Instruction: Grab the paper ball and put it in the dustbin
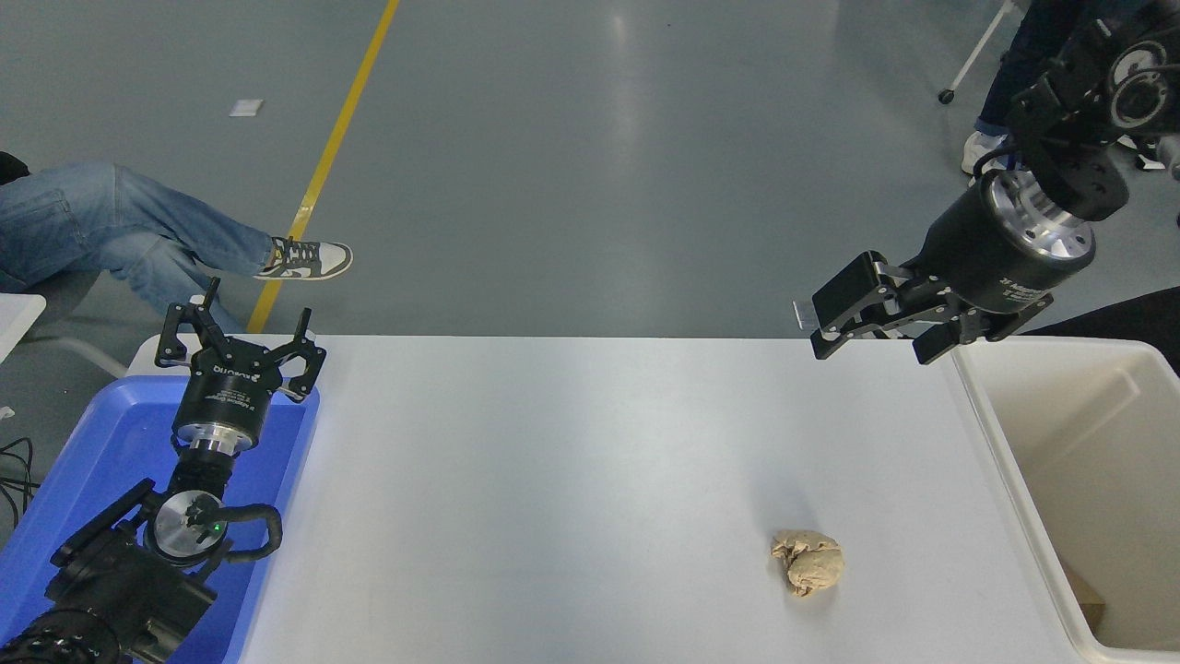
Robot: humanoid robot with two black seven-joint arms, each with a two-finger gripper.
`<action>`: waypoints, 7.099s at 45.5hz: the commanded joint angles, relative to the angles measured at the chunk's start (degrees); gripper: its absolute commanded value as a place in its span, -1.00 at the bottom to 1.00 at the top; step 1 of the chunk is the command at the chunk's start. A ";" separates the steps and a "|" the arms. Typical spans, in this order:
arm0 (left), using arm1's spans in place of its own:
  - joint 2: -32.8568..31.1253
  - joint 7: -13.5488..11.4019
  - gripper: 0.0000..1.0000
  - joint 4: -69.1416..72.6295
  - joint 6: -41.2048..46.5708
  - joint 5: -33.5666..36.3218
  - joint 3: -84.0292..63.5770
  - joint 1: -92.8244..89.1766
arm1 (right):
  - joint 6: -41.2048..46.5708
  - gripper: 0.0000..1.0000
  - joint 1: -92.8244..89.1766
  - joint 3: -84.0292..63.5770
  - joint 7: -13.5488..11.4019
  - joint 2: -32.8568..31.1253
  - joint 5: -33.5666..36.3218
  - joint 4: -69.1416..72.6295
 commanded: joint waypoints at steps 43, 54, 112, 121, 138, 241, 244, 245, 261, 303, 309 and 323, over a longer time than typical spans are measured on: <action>0.00 -0.18 1.00 0.00 -0.13 0.00 -0.32 0.00 | 0.01 1.00 -38.27 13.78 -0.12 7.45 -6.53 -18.66; 0.00 -0.09 1.00 0.00 -0.13 0.00 -0.15 0.00 | 0.01 1.00 -51.37 22.04 -0.03 7.36 -17.43 -24.38; 0.00 -0.09 1.00 0.00 -0.13 0.00 -0.15 0.00 | -14.76 -1.00 -59.65 23.72 0.50 9.13 -22.72 -32.83; 0.00 -0.09 1.00 0.00 -0.13 0.00 -0.15 0.00 | -8.43 -1.00 -43.57 19.24 0.50 0.87 -22.54 -23.16; 0.00 0.00 1.00 0.00 -0.21 0.00 0.03 -0.09 | 0.01 -1.00 -4.72 -3.35 1.11 -0.82 -14.55 -9.01; 0.00 -0.09 1.00 0.00 0.05 0.00 -0.15 -0.09 | -34.70 0.99 -86.27 27.93 1.55 1.82 -23.42 -68.42; 0.00 -0.09 1.00 0.00 0.05 0.00 -0.15 -0.09 | -34.70 1.00 -86.27 28.28 1.11 1.74 -23.42 -68.42; 0.00 -0.09 1.00 0.00 0.05 0.00 -0.15 -0.09 | -34.70 1.00 -86.27 28.29 1.02 1.74 -23.33 -68.42; 0.00 -0.09 1.00 -0.09 -0.04 0.00 0.03 -0.18 | -33.91 1.00 -82.76 28.55 1.02 -1.60 -23.42 -66.31; 0.00 0.00 1.00 0.00 -0.21 0.00 0.03 -0.09 | 0.01 1.00 -2.34 -3.09 0.94 14.38 10.23 -0.74; 0.00 0.00 1.00 0.00 -0.13 0.00 -0.06 0.00 | 0.01 1.00 1.09 -3.71 1.02 18.96 12.61 -0.39; 0.00 0.00 1.00 0.00 -0.04 0.00 -0.06 0.00 | 0.01 1.00 6.02 -5.37 1.02 19.93 14.11 2.33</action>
